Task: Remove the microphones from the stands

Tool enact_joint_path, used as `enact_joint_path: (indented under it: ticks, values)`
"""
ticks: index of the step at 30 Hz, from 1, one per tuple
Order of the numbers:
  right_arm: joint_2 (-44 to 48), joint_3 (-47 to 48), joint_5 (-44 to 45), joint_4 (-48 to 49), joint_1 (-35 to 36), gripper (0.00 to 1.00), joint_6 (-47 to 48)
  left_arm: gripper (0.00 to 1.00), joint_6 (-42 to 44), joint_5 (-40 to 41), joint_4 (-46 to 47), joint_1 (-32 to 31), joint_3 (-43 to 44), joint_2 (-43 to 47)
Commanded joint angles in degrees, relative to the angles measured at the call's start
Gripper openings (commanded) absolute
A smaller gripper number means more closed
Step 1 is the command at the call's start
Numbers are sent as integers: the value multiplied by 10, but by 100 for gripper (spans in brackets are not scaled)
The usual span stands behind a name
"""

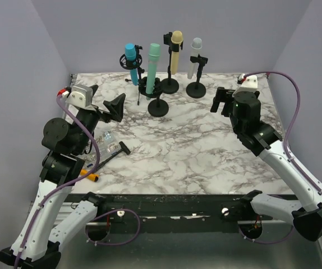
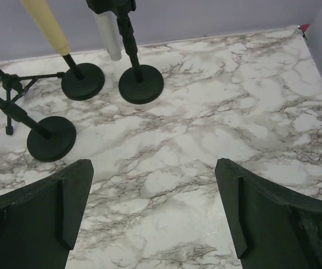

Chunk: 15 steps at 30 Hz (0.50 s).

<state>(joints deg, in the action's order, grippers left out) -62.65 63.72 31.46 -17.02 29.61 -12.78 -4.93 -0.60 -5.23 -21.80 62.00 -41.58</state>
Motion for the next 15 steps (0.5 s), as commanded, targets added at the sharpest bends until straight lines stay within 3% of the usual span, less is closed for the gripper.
enact_joint_path:
  ticks: [1,6,10,15]
  values:
    - [-17,8,3,-3,-2,100,-19,98,11,17,-7,-11,-1,-2]
    - [-27,-5,-119,32,-2,100,-28,98,13,21,-7,-19,-1,-6]
    - [-59,5,-141,53,-2,100,-107,99,17,30,-5,-24,-6,-8]
    - [-123,27,-242,147,-2,100,-132,99,21,39,3,-31,-14,-11]
